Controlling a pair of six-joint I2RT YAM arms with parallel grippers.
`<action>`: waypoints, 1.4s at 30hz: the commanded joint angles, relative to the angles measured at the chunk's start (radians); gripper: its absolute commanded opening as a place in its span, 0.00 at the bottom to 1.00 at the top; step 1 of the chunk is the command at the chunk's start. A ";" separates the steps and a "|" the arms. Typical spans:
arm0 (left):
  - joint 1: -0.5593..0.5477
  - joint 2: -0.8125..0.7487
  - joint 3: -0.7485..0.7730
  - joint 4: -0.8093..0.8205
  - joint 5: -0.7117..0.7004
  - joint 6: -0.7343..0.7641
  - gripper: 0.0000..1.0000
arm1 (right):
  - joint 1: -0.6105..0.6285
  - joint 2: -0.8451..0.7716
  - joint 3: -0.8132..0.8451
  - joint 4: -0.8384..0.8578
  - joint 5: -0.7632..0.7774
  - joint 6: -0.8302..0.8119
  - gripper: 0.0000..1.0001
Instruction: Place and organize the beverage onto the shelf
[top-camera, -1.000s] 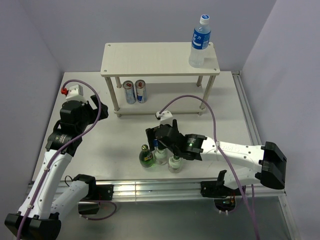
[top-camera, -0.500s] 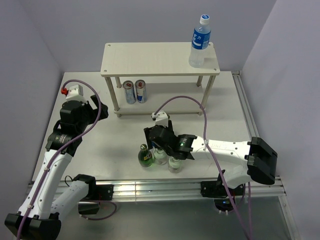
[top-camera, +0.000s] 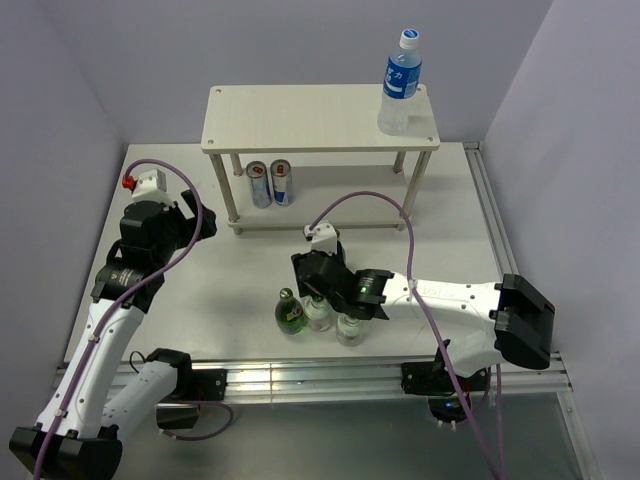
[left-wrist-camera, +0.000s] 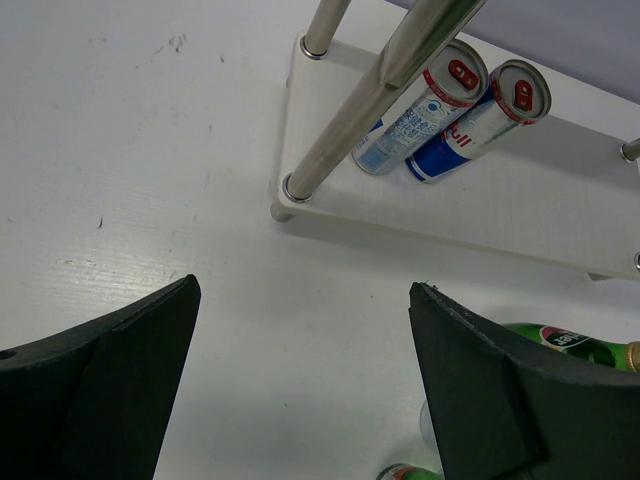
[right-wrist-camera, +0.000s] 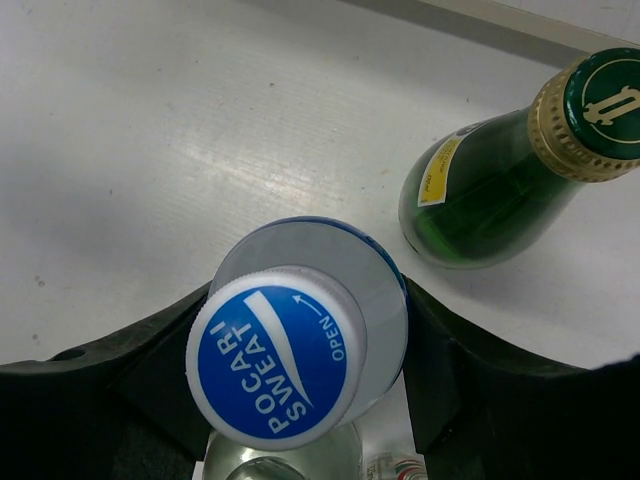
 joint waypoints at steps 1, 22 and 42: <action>0.005 -0.013 0.016 0.018 0.001 0.018 0.92 | 0.012 -0.059 0.046 0.006 0.069 0.010 0.34; 0.005 -0.018 0.016 0.016 -0.009 0.018 0.92 | 0.016 -0.094 0.642 -0.284 0.151 -0.242 0.28; 0.011 -0.018 0.014 0.018 0.003 0.016 0.92 | -0.437 0.249 1.606 -0.541 -0.021 -0.457 0.26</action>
